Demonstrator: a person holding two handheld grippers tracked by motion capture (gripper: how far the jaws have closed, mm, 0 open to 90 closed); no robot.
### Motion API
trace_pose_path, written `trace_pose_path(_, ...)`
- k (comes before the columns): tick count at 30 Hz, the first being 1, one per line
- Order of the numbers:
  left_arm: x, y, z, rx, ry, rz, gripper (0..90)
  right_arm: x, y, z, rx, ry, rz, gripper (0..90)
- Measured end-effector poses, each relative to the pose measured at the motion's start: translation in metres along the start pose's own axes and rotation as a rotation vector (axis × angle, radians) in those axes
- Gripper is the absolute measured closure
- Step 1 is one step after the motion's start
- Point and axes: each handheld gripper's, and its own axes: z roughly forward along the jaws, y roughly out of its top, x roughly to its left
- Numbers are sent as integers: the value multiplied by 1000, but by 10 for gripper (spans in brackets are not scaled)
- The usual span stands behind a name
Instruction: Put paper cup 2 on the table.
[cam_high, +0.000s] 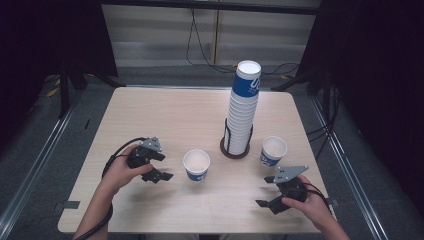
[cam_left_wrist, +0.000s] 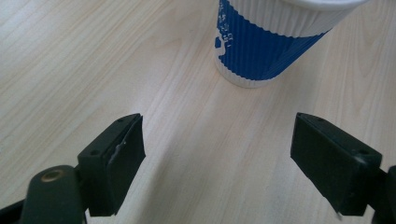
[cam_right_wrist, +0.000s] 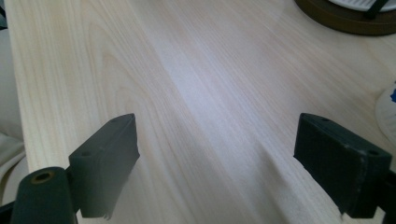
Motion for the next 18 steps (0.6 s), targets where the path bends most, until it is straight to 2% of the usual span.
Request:
trace_pose_path(3,1,-2,-2,5,6,0,176,-1,-3,-1,-2,-1,0,130)
trace_pose_path(5,2,-3,-1,-10,2,-10,176,-1,-5,-2,-4,-2,3,130)
trace_pose_path(8,4,-6,-1,1,2,-6,176,-2,-8,-3,-5,-7,3,130)
trace_pose_path(13,8,-11,-1,13,6,-4,176,-4,-12,-4,0,-18,-13,130)
trace_pose_path(15,9,-14,0,-1,12,-14,177,-5,-14,-5,2,-22,-19,130)
trace_pose_path(16,10,-14,-1,15,7,1,177,-5,-15,-5,4,-25,-16,130)
trace_pose_path(18,11,-15,0,8,7,0,178,-6,-16,-6,2,-22,-20,131)
